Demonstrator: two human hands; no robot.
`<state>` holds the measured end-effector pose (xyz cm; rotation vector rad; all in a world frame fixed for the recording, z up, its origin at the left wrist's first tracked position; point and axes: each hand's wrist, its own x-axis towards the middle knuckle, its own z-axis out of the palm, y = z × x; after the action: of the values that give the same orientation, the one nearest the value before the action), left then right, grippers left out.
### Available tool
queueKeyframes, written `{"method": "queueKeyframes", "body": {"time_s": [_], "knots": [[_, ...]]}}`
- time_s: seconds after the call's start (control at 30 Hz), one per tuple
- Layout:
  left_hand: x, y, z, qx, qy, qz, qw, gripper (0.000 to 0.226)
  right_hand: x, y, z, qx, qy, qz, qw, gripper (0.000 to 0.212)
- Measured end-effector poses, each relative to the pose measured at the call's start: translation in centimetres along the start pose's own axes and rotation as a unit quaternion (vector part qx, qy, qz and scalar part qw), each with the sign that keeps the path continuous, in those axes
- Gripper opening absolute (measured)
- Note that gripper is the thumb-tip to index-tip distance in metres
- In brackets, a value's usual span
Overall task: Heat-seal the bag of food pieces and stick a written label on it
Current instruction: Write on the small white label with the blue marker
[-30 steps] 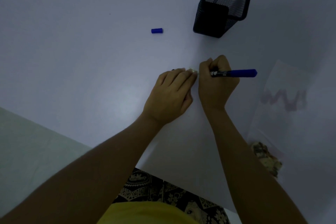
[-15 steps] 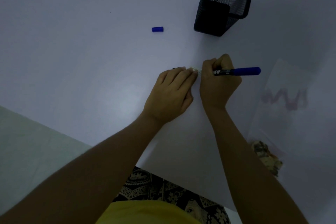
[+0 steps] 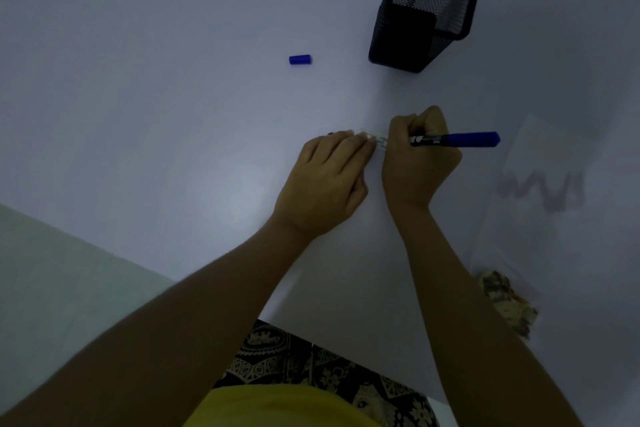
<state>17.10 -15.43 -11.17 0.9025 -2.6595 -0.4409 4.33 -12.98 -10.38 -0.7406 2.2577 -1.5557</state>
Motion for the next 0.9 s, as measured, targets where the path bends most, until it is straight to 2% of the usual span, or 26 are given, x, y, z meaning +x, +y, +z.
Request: {"method": "queueKeyframes", "body": {"time_s": [0.17, 0.33, 0.57, 0.7, 0.9], "knots": [[-0.1, 0.2, 0.0, -0.003, -0.002, 0.008, 1.000, 0.042, 0.1, -0.3, 0.1, 0.022, 0.021, -0.013, 0.999, 0.040], [-0.2, 0.3, -0.1, -0.002, 0.003, 0.013, 1.000, 0.042, 0.3, -0.1, 0.2, -0.051, 0.034, -0.087, 0.994, 0.021], [-0.1, 0.4, -1.2, -0.022, -0.008, 0.002, 1.000, 0.037, 0.8, -0.8, -0.1, -0.154, -0.037, -0.133, 0.978, 0.013], [0.1, 0.4, -1.4, -0.038, -0.025, -0.020, 0.999, 0.025, 1.0, -1.8, -0.9, -0.215, -0.111, -0.143, 0.960, 0.011], [1.7, 0.1, -2.6, -0.060, -0.018, -0.029, 0.998, 0.016, 0.6, -3.3, -1.7, -0.215, -0.150, -0.154, 0.953, 0.017]]}}
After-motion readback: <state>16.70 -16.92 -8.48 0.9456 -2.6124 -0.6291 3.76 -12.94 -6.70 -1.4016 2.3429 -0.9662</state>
